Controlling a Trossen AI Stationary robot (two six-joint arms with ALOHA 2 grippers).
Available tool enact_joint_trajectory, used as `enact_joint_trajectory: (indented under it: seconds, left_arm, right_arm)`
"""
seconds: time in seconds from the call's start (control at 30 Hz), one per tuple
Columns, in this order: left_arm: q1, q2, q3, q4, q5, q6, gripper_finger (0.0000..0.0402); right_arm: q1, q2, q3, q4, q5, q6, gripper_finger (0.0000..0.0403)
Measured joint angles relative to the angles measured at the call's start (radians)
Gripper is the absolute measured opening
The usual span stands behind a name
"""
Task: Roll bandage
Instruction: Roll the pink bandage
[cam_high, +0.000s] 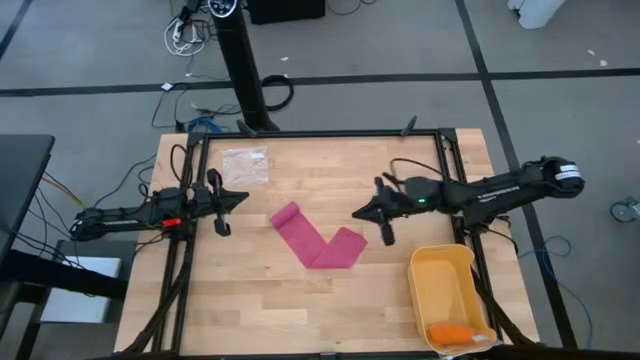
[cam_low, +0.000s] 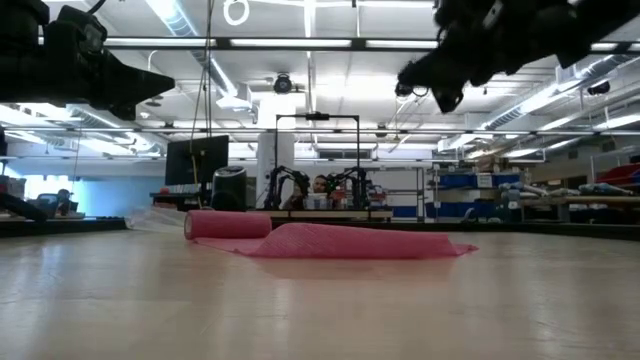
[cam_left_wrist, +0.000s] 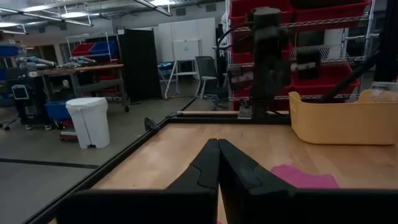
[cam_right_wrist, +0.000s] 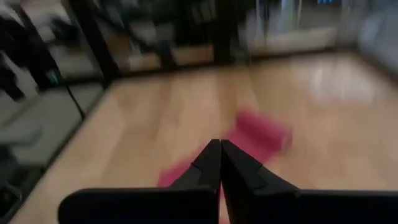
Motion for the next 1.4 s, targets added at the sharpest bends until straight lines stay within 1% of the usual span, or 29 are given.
enact_joint_trajectory:
  seconds: [0.17, 0.33, 0.4, 0.57, 0.77, 0.9, 1.0, 1.1, 1.17, 1.23, 1.27, 1.4]
  left_arm:
    - [0.000, 0.000, 0.000, 0.040, -0.026, 0.000, 0.0010]
    - [0.000, 0.000, 0.000, 0.109, -0.028, 0.000, 0.0010]
    - [0.000, 0.000, 0.000, 0.136, -0.028, 0.000, 0.0010]
    - [0.000, 0.000, 0.000, 0.207, -0.028, -0.004, 0.0010]
    - [0.000, 0.000, 0.000, 0.264, -0.027, -0.113, 0.0010]
    - [0.000, 0.000, 0.000, 0.256, -0.024, -0.188, 0.0010]
    - [0.000, 0.000, 0.000, 0.237, -0.023, -0.212, 0.0010]
    - [0.000, 0.000, 0.000, 0.202, -0.023, -0.217, 0.0010]
    - [0.000, 0.000, 0.000, 0.184, -0.023, -0.225, 0.0010]
    - [0.000, 0.000, 0.000, 0.162, -0.023, -0.270, 0.0010]
    - [0.000, 0.000, 0.000, 0.151, -0.023, -0.296, 0.0010]
    - [0.000, 0.000, 0.000, 0.087, -0.023, -0.373, 0.0010]
  right_arm:
    - [0.000, 0.119, 0.104, -0.187, 0.005, 0.068, 0.0060]
    - [-0.002, 0.218, 0.145, -0.278, 0.005, 0.087, 0.0099]
    - [-0.007, 0.255, 0.146, -0.299, 0.006, 0.097, 0.0105]
    - [-0.011, 0.336, 0.146, -0.353, 0.023, 0.132, 0.0105]
    - [-0.006, 0.424, 0.146, -0.358, 0.028, 0.138, 0.0105]
    - [-0.006, 0.465, 0.147, -0.348, 0.029, 0.138, 0.0102]
    - [-0.006, 0.477, 0.149, -0.343, 0.030, 0.137, 0.0095]
    - [-0.006, 0.481, 0.150, -0.341, 0.032, 0.134, 0.0071]
    - [0.000, 0.482, 0.150, -0.341, 0.031, 0.126, 0.0042]
    - [0.010, 0.482, 0.150, -0.338, 0.031, 0.108, 0.0013]
    - [0.015, 0.481, 0.150, -0.337, 0.030, 0.103, 0.0007]
    - [0.041, 0.484, 0.175, -0.358, 0.016, 0.100, 0.0009]
